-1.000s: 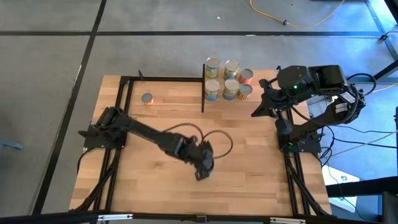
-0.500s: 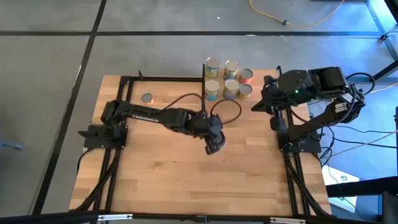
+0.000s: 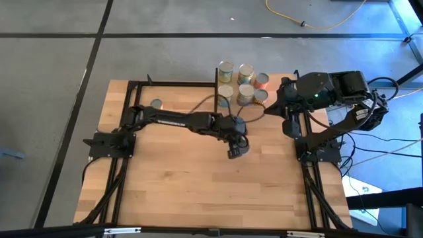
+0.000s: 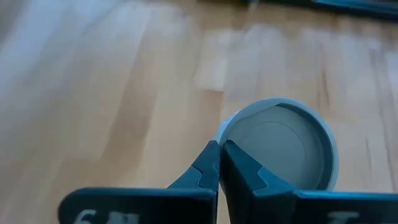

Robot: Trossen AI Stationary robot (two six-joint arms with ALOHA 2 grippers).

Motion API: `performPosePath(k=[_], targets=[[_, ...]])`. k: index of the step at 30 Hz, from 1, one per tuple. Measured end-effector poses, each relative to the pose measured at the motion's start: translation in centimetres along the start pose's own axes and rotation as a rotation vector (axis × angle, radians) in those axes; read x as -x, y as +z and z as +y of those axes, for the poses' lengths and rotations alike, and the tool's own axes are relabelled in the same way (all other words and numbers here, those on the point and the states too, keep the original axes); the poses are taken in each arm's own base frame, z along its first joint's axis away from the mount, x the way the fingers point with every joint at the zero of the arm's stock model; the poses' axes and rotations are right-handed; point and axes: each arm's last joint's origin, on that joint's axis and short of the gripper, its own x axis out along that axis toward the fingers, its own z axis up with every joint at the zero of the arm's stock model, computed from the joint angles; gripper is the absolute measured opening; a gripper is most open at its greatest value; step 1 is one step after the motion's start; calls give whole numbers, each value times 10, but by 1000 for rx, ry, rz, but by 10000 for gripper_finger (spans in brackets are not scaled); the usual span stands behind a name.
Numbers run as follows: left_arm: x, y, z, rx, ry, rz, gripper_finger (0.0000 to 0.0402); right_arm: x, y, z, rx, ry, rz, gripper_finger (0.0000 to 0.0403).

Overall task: Pick and place cans onto a shelf
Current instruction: Put the canned tuna on the shelf

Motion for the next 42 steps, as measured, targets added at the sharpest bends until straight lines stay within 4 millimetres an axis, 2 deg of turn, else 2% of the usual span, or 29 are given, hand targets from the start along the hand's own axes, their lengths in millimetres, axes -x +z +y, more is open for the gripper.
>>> performPosePath(k=[2, 8, 15, 21, 30, 42], targets=[[-13, -11, 2, -18, -4, 79, 0, 0, 0, 0, 0, 1, 1, 10], [-53, -28, 1, -54, -28, 142, 0, -4, 2, 1, 1, -6, 7, 10], [-80, -48, -1, -93, -37, 230, 0, -11, 4, 1, 8, -9, 21, 10], [-80, -47, -1, -115, -29, 220, 2, -13, 4, 2, 9, -9, 27, 10], [-80, -47, 2, -110, -21, 231, 31, -13, 4, 2, 11, -9, 26, 10], [-80, -48, 2, -108, -19, 238, 35, -13, 4, 2, 36, -7, 26, 10]])
